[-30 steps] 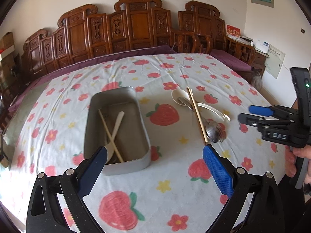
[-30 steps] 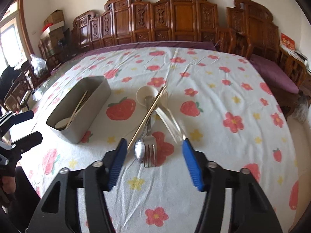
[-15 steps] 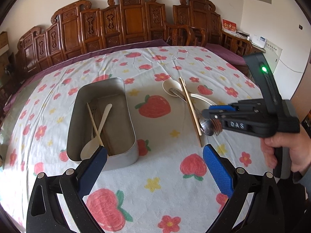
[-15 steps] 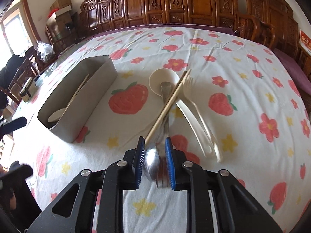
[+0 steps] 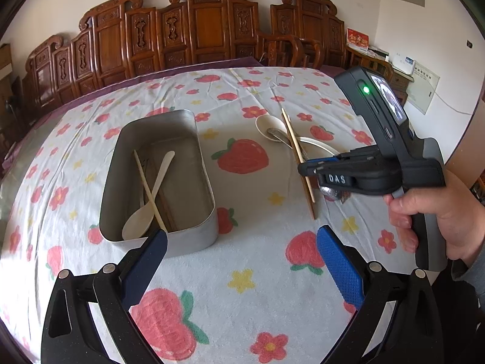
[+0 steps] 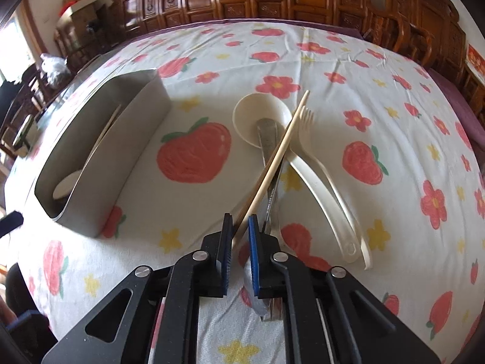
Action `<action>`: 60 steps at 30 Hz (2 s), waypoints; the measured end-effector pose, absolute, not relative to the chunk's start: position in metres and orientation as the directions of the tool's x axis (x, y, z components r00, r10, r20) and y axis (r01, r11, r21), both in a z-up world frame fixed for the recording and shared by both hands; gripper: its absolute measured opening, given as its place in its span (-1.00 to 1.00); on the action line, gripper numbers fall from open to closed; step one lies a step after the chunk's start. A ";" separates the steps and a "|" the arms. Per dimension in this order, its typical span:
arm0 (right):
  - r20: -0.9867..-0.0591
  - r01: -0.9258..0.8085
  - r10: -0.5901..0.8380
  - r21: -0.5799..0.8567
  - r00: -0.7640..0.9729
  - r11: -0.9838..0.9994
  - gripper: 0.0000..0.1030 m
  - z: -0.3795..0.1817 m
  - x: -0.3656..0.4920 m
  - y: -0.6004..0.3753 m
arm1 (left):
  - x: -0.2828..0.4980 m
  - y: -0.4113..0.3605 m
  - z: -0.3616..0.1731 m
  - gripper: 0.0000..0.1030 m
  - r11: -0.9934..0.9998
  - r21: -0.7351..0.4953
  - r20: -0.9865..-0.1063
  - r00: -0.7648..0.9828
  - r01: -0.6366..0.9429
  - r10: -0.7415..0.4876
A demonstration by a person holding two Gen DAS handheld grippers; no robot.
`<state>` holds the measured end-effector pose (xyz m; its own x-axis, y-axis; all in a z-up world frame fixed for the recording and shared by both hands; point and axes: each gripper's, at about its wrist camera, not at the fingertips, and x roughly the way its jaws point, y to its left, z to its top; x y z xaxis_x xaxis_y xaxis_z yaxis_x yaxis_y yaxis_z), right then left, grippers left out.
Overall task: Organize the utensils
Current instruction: 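Grasp a wooden chopstick lying beside the metal spoon with the right tool, then lift the chopstick with the right tool while the left tool approaches another chopstick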
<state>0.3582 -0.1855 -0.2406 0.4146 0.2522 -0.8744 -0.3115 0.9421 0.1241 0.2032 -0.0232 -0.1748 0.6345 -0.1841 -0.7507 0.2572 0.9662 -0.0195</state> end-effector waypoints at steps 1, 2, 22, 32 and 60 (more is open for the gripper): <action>-0.875 -0.303 0.254 0.131 0.412 0.944 -0.79 -0.241 0.360 -0.186 | 0.203 -0.023 -0.175 0.85 0.966 -0.021 -0.751 0.634 0.257 -0.185; -0.876 -0.295 0.254 0.136 0.411 0.946 -0.79 -0.242 0.361 -0.187 | 0.202 -0.022 -0.176 0.85 0.966 -0.023 -0.752 0.632 0.256 -0.186; -0.864 -0.255 0.251 0.149 0.437 0.955 -0.89 -0.232 0.355 -0.185 | 0.198 -0.026 -0.183 0.85 0.966 -0.019 -0.766 0.617 0.259 -0.181; -0.817 -0.266 0.309 0.199 0.486 0.943 -0.89 -0.208 0.327 -0.220 | 0.202 -0.042 -0.183 0.85 0.962 -0.019 -0.770 0.610 0.271 -0.187; -0.829 -0.199 0.327 0.263 0.453 0.944 -0.86 -0.237 0.292 -0.311 | 0.221 -0.097 -0.193 0.85 0.954 -0.011 -0.802 0.567 0.299 -0.187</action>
<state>0.2921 -0.3111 -0.2369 0.4533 0.3269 -0.8292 -0.1991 0.9440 0.2633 0.2215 -0.0968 -0.1934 0.5672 -0.1869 -0.8021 0.2989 0.9542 -0.0110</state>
